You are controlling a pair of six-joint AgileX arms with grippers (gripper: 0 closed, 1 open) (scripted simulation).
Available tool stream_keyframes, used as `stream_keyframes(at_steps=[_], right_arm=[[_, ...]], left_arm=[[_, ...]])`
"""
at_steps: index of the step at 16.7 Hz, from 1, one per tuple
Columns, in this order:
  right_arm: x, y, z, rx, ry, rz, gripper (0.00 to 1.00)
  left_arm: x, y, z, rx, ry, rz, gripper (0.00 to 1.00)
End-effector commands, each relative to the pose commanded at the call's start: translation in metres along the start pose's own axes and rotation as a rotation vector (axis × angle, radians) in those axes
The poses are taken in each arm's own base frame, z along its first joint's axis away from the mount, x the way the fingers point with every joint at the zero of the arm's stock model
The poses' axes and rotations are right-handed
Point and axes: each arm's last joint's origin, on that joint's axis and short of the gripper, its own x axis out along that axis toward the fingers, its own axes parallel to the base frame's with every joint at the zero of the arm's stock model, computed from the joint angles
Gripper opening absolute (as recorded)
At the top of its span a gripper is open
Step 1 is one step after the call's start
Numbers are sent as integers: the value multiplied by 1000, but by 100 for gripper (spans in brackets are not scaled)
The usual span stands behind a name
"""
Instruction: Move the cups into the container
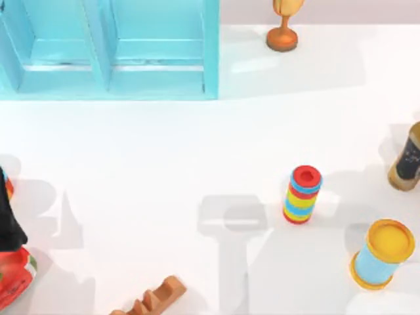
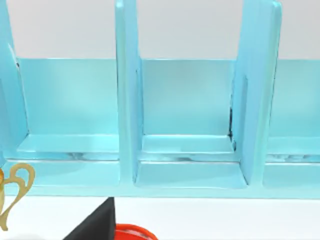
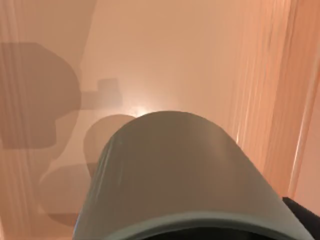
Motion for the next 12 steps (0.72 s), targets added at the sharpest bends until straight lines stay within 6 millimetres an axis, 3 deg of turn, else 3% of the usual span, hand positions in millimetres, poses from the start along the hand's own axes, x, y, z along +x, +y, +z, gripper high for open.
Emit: stream_keyframes(at_steps=[5,12], right_arm=[[8,2,2,-3,-4,-4,0],[59,9,1,-1,0,-1,0]], left_arm=[[0,0,0,0,0,0,100],[0,0,0,0,0,0,100]])
